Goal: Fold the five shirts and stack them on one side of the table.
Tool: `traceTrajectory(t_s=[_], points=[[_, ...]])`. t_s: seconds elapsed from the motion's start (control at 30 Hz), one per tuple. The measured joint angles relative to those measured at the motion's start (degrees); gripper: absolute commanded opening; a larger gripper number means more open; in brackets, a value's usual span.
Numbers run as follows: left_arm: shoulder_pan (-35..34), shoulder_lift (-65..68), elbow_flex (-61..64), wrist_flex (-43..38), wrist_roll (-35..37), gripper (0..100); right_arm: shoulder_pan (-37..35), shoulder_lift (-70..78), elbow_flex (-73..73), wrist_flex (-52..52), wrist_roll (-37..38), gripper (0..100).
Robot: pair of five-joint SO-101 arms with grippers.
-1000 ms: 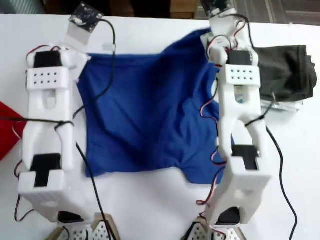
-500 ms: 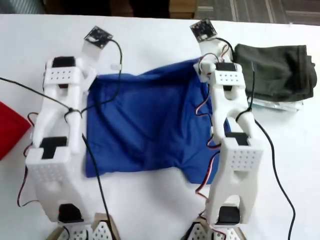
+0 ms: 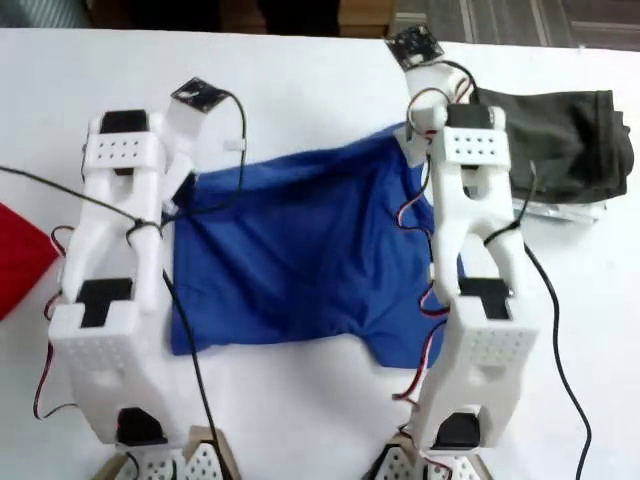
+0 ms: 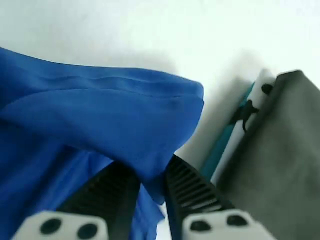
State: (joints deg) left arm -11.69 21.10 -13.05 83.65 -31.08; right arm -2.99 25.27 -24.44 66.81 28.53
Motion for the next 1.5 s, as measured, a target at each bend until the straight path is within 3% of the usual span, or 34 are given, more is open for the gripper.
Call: traceTrajectory(t_s=[0.3,0.53,0.67,0.83,1.1,1.27,1.5], points=[[0.0,-8.5,0.0,15.6,-3.5,3,0.0,-9.2,0.0,16.7,0.0,1.8],[0.4,-16.8,9.8,16.4,-4.5,3,0.0,-15.7,1.6,27.8,0.0,1.9],[1.2,-23.9,23.6,11.0,-4.5,3,0.0,-23.9,11.8,26.1,0.0,1.9],[1.5,-34.2,40.6,2.5,-4.5,3,1.2,-43.2,36.0,16.2,3.2,1.9],[1.5,-43.9,53.3,-1.1,-7.1,3,10.0,-71.7,69.6,9.5,9.8,1.9],[1.4,-44.4,57.8,-5.4,-7.1,3,12.7,-76.8,79.8,8.4,12.8,1.9],[1.5,-44.8,59.7,-6.9,-7.2,3,18.0,-80.5,81.1,8.4,16.5,1.9]])
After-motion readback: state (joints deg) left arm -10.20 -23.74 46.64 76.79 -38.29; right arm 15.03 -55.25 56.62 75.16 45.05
